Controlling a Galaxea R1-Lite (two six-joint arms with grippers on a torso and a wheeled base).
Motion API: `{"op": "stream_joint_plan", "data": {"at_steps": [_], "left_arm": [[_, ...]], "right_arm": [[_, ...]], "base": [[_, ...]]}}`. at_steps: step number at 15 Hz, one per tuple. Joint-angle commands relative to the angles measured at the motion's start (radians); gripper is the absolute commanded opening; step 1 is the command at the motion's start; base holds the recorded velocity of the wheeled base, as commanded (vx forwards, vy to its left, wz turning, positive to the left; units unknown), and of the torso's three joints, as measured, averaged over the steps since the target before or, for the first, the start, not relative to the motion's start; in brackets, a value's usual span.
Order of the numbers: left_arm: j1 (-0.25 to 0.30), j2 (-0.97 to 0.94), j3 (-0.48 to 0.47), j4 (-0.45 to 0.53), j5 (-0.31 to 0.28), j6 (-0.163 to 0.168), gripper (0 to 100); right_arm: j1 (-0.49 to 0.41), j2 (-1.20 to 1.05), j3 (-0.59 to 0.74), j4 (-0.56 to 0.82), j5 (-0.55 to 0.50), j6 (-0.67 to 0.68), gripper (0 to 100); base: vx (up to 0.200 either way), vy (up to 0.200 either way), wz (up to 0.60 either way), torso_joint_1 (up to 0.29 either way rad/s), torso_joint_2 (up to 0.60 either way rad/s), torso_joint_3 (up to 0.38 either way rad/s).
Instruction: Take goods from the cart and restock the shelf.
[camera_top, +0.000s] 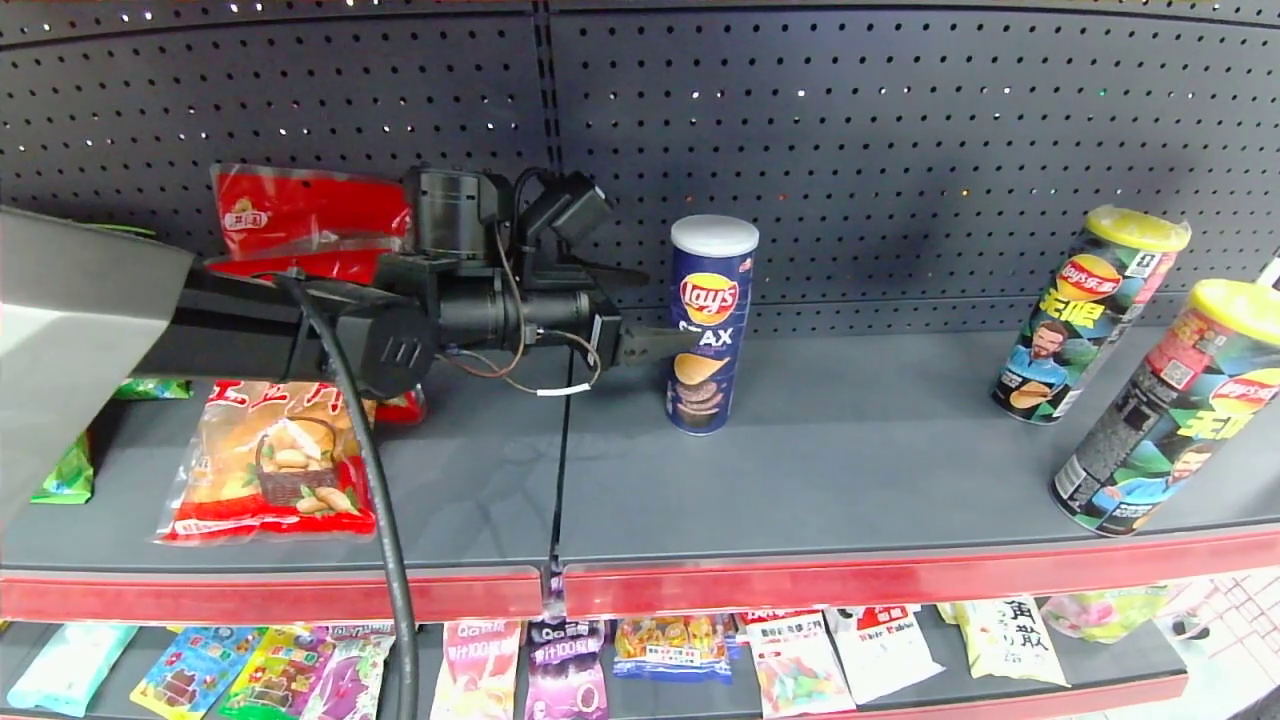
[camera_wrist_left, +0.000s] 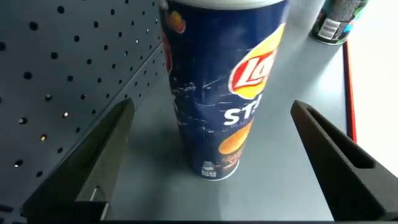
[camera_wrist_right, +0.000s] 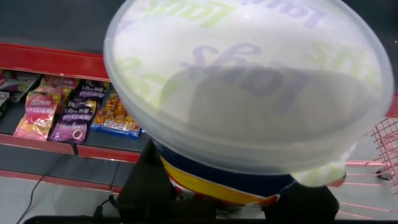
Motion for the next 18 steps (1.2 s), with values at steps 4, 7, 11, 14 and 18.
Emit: {"op": "stream_joint_plan", "data": {"at_steps": [4, 7, 11, 14, 18], "left_arm": [[-0.015, 0.045, -0.093, 0.036, -0.016, -0.003, 100], [-0.027, 0.067, -0.146, 0.076, -0.022, -0.003, 100], [-0.036, 0.102, -0.180, 0.077, -0.027, -0.003, 100], [-0.048, 0.114, -0.183, 0.077, -0.025, -0.005, 100], [-0.065, 0.139, -0.214, 0.076, -0.018, -0.005, 0]], "right_arm": [[0.000, 0.002, 0.002, 0.000, 0.000, -0.001, 0], [0.000, 0.002, 0.002, 0.000, -0.002, -0.001, 0], [0.000, 0.000, 0.000, 0.000, -0.002, -0.001, 0], [0.000, 0.000, 0.000, 0.000, -0.002, -0.001, 0], [-0.002, -0.003, 0.000, 0.000, -0.002, -0.001, 0]], "base": [[0.000, 0.000, 0.00, 0.000, 0.00, 0.000], [0.000, 0.000, 0.00, 0.000, 0.00, 0.000], [0.000, 0.000, 0.00, 0.000, 0.00, 0.000], [0.000, 0.000, 0.00, 0.000, 0.00, 0.000], [0.000, 0.000, 0.00, 0.000, 0.00, 0.000]]}}
